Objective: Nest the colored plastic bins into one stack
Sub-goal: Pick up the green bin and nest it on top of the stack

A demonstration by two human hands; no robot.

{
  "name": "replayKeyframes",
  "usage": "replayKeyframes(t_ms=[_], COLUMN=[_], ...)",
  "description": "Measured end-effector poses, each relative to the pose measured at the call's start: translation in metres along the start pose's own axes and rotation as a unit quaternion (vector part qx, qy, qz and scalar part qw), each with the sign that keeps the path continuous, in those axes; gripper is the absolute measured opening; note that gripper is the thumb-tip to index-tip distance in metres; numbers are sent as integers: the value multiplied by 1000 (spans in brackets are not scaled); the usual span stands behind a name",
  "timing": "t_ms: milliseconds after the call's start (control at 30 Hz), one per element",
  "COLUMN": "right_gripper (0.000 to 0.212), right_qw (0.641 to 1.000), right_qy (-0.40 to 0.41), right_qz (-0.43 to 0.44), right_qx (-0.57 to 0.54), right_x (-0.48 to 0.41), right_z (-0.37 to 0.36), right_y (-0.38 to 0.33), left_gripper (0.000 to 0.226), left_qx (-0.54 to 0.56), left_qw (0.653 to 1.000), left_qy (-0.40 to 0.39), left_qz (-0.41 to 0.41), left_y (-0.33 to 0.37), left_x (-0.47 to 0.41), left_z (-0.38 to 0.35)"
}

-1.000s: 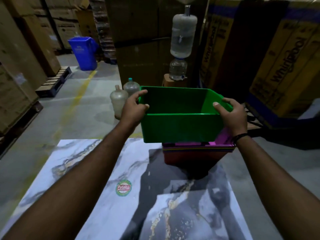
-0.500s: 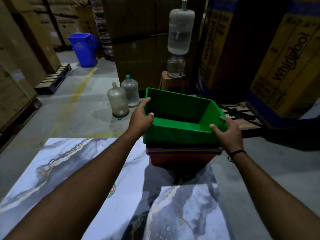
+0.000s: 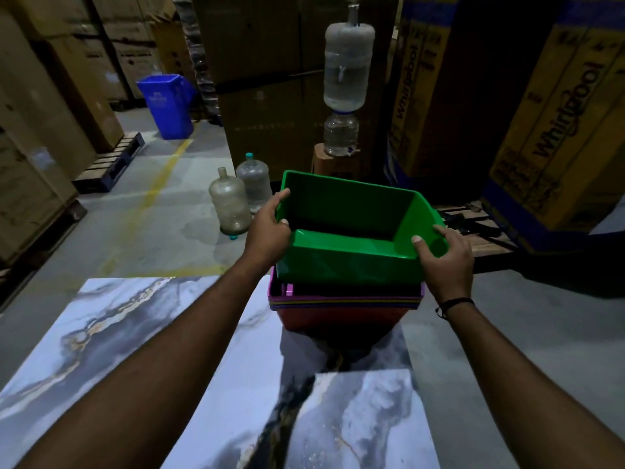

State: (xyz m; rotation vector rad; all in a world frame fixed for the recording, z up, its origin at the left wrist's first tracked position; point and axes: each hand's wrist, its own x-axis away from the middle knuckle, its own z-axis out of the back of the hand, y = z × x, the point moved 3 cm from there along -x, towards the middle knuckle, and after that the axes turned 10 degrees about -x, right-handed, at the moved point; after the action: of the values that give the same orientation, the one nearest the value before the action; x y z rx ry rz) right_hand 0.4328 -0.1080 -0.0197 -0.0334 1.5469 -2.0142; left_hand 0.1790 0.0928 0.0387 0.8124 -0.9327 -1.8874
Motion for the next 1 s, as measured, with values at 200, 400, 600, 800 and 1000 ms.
replayKeyframes(t_ms=[200, 400, 600, 800, 1000], right_gripper=[57, 84, 113, 116, 116], right_qw=[995, 976, 964, 962, 964], right_qy=[-79, -178, -226, -234, -226], right_qz=[9, -44, -59, -63, -71], right_qx=[56, 116, 130, 126, 120], right_x=[2, 18, 25, 25, 30], right_z=[-1, -14, -17, -20, -21], right_y=[6, 32, 49, 53, 56], left_gripper=[70, 71, 112, 161, 167], left_qx=[-48, -159, -316, -354, -369], left_qw=[997, 984, 938, 916, 908], left_qy=[13, -42, -141, -188, -195], left_qz=[56, 67, 30, 39, 38], left_y=[-35, -66, -96, -100, -103], left_x=[10, 18, 24, 24, 27], left_z=[-18, -31, -39, -39, -42])
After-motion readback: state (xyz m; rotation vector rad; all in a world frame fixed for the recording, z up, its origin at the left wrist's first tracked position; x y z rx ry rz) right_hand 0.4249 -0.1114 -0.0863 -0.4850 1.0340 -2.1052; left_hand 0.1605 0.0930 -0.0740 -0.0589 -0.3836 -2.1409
